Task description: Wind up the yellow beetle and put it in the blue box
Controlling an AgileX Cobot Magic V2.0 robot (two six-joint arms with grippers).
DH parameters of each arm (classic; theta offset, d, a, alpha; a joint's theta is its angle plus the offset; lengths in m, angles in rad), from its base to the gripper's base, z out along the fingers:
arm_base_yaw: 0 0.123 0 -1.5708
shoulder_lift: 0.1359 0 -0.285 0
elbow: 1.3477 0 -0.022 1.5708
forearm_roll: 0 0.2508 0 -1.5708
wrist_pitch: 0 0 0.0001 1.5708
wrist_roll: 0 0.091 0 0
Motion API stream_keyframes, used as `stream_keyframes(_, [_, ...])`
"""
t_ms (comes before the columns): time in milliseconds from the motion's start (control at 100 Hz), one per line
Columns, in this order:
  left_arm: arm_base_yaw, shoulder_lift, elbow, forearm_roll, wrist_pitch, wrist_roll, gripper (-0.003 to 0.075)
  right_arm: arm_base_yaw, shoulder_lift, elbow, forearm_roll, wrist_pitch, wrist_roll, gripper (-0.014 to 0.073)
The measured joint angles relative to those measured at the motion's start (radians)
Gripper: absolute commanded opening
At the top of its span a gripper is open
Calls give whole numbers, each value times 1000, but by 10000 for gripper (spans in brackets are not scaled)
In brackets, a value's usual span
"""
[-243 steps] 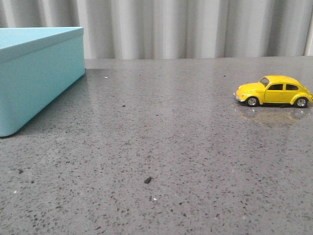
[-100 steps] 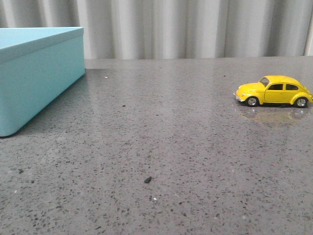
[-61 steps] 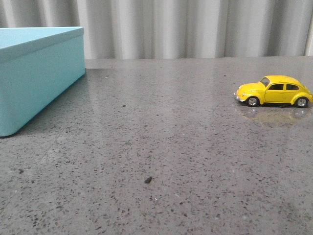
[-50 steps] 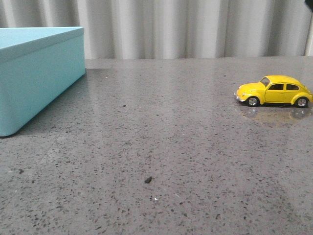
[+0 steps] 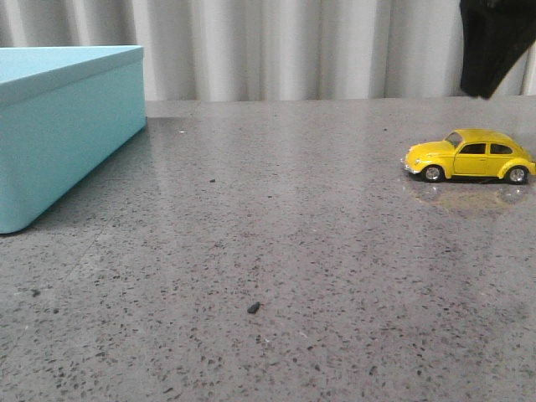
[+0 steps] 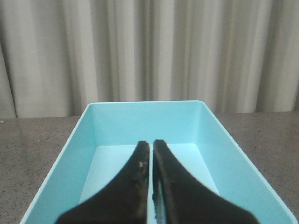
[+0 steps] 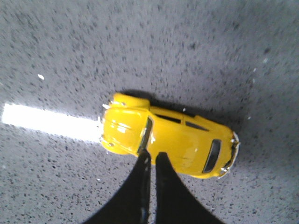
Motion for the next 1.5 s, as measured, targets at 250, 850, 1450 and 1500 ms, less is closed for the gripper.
stream_keyframes(250, [0, 0, 0, 0, 0, 0, -21, 0, 43, 0, 10, 8, 0, -60])
stream_keyframes(850, [0, 0, 0, 0, 0, 0, -21, 0, 80, -2, 18, -5, 0, -61])
stream_keyframes(1450, [0, 0, 0, 0, 0, 0, -21, -26, 80, -6, -12, 12, 22, -61])
stream_keyframes(1500, [0, 0, 0, 0, 0, 0, -21, -38, 80, -6, -14, 17, 22, -61])
